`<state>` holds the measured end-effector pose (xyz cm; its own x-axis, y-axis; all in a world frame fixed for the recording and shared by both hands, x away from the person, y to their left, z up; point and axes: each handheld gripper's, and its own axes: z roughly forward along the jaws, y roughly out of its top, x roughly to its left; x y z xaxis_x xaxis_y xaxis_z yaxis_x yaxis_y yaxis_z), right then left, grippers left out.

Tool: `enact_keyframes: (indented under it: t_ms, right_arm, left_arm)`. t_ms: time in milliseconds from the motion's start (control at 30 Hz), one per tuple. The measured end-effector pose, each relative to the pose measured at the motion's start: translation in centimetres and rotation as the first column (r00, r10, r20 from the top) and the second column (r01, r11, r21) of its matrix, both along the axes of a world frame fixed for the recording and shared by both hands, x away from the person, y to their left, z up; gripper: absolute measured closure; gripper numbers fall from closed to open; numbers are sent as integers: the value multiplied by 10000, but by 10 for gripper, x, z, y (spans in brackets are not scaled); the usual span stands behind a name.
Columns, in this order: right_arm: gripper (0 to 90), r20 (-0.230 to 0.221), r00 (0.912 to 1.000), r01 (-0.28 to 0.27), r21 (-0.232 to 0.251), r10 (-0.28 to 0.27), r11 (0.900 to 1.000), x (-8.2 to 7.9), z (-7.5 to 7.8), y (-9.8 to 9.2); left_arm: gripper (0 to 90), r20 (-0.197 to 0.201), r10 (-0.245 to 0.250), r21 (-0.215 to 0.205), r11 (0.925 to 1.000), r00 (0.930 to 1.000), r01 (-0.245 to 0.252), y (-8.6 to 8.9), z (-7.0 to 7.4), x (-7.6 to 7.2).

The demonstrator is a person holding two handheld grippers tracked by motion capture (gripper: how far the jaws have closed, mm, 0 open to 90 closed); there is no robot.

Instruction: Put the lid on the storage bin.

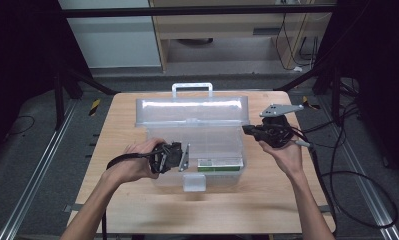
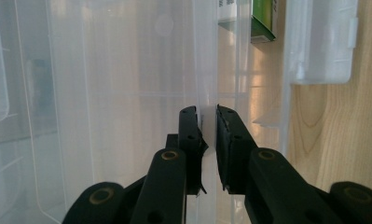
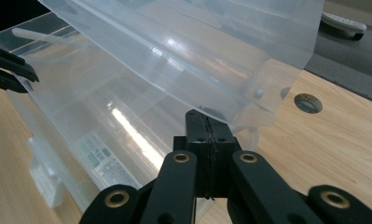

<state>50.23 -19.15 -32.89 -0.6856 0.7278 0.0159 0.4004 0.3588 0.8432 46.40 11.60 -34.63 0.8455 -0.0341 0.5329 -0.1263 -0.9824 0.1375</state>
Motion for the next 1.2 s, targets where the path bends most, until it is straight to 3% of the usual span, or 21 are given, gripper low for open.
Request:
enact_keyframes:
  t_ms: [200,533,767,833,900,933,967,1000,1033,1067,1100,1133,1200]
  right_arm:
    - [900,-78,9999,-103,-28,103,9999,-3,-2,-1]
    - [900,-70,9998,-178,-13,178,9998,-5,-5,-1]
    - [900,-59,9998,-203,-9,203,9998,-6,-6,-1]
    - [900,-52,9998,-196,23,196,9998,-7,-6,-1]
    - [900,-59,9998,-210,35,210,9998,-7,-6,-1]
    - [900,-50,9998,-211,31,211,9998,-7,-6,-1]
    - [900,-72,9997,-233,32,233,9997,-6,-6,-1]
    - [900,-47,9998,-196,15,196,9998,-7,-7,-1]
    - [900,-62,9997,-225,31,225,9997,-7,-7,-2]
    - [900,-62,9997,-224,32,224,9997,-7,-7,-2]
    - [900,-71,9997,-218,36,218,9998,-7,-7,-2]
    - [900,-94,9996,-258,57,259,9997,-7,-8,-2]
    - [900,-112,9995,-279,67,280,9996,-8,-9,-2]
  left_arm:
    - [793,-136,167,6,9999,9998,-167,0,-1,-1]
    - [724,-484,491,-587,9969,9976,-519,5,-2,-1]
    - [686,-553,920,-1442,9846,9942,-991,20,9,-7]
    - [688,-622,1106,-1764,9770,9919,-1200,27,14,-8]
    - [688,-711,1343,-2182,9648,9884,-1467,34,17,-9]
    - [691,-711,1343,-2182,9648,9884,-1467,34,17,-9]
    - [694,-821,1650,-2726,9449,9829,-1813,42,20,-10]
    - [694,-821,1650,-2726,9449,9829,-1813,42,20,-10]
    - [696,-949,1987,-3074,9261,9755,-2186,49,22,-11]
    - [699,-960,2148,-3153,9196,9719,-2344,52,23,-11]
    - [704,-1055,2404,-3371,9042,9649,-2621,57,23,-12]
    - [714,-1102,2479,-3494,8969,9625,-2710,60,23,-12]
    - [730,-1362,2817,-3917,8653,9498,-3128,70,21,-11]
